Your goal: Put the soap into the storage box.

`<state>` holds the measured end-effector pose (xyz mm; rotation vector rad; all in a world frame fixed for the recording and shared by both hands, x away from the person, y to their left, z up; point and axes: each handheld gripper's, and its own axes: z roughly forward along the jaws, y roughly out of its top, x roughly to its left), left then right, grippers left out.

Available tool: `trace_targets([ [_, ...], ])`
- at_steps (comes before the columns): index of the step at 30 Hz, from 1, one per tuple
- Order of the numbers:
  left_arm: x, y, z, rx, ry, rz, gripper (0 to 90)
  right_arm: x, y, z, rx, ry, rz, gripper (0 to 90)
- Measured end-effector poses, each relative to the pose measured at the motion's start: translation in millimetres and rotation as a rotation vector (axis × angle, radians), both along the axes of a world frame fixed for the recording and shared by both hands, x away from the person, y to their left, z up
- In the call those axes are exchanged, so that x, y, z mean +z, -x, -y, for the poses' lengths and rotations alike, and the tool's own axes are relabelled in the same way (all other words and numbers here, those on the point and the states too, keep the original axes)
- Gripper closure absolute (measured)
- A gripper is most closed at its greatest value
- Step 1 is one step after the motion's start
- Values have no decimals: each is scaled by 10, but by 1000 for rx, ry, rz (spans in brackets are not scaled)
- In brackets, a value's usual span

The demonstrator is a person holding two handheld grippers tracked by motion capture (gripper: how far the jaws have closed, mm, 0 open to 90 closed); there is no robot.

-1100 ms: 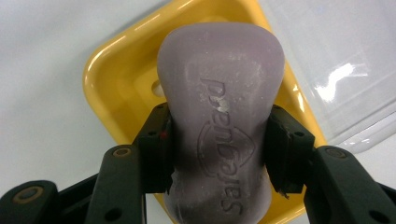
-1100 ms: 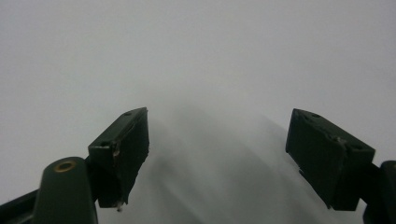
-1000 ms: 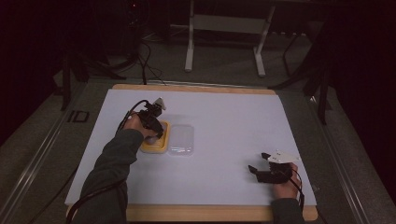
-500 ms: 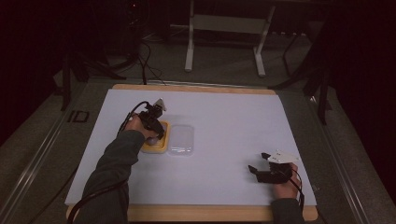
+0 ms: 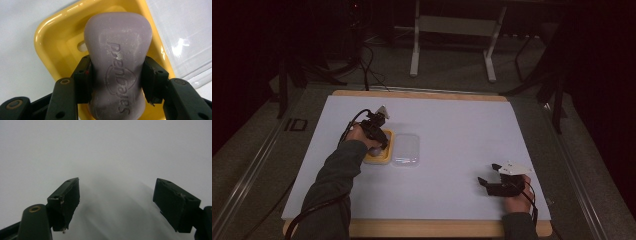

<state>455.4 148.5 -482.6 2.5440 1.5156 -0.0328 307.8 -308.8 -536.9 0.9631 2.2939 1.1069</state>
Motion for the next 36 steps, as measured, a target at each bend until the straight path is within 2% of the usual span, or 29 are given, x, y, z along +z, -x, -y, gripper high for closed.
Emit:
trace_targets([
  [10, -27, -5, -22, 15, 12, -23, 488, 0, 0, -2, 0, 2, -1, 211],
  [14, 1, -7, -66, 38, 55, -35, 408, 0, -1, -5, 0, 5, -3, 211],
  [19, 50, 13, -75, 26, 37, -15, 365, -1, -2, -7, 0, 7, -3, 211],
  [30, 136, 50, -66, -14, 23, 23, 373, -1, -2, -8, -1, 7, -5, 211],
  [31, 164, 62, -59, -36, 12, 40, 373, -1, -2, -8, -1, 7, -5, 211],
  [36, 218, 94, -37, -77, 21, 78, 384, -1, -2, -9, -1, 8, -6, 211],
])
